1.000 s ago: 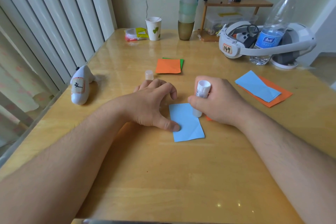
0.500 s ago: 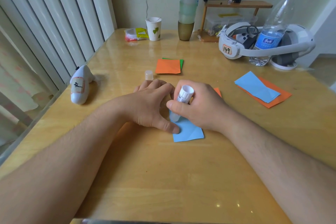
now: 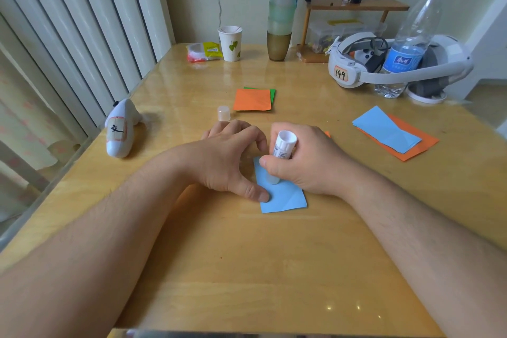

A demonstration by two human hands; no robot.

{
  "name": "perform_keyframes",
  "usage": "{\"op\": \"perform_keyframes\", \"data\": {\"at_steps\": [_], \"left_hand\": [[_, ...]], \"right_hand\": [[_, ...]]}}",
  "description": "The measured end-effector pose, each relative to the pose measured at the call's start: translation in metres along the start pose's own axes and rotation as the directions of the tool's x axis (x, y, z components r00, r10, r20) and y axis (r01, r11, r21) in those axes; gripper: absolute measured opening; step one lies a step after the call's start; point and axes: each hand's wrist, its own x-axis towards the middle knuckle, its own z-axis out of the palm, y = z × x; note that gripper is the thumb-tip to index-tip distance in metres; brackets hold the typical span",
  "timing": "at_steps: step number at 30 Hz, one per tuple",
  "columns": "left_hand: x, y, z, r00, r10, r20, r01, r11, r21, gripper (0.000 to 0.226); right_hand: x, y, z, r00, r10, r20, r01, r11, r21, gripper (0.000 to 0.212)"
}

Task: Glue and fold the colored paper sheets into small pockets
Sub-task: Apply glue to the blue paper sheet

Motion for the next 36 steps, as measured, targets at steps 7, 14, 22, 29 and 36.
{"op": "perform_keyframes", "data": {"at_steps": [7, 14, 22, 29, 36], "left_hand": [[-0.001, -0.001, 0.000, 1.000, 0.001, -0.002, -0.001, 1.000, -0.013, 0.082], [0.000, -0.001, 0.000, 0.999, 0.023, -0.021, -0.024, 1.000, -0.007, 0.077], [0.000, -0.001, 0.000, 1.000, 0.017, -0.005, -0.017, 1.000, -0.010, 0.077], [-0.001, 0.001, -0.001, 1.000, 0.022, 0.009, -0.022, 1.000, -0.002, 0.078], [-0.002, 0.003, -0.002, 0.999, -0.017, 0.037, 0.016, 1.000, 0.011, 0.101]], "right_hand": [[-0.005, 0.014, -0.020, 0.999, 0.015, 0.043, -0.014, 1.000, -0.019, 0.028], [-0.004, 0.015, -0.021, 0.999, 0.020, 0.036, -0.018, 0.999, -0.038, 0.028], [-0.002, 0.015, -0.022, 0.993, 0.003, -0.116, -0.009, 0.999, -0.048, 0.032], [-0.002, -0.001, 0.001, 0.997, -0.067, -0.037, 0.069, 0.997, 0.044, 0.028], [0.000, -0.003, 0.009, 0.998, -0.049, 0.030, 0.047, 0.997, 0.066, 0.026]]}}
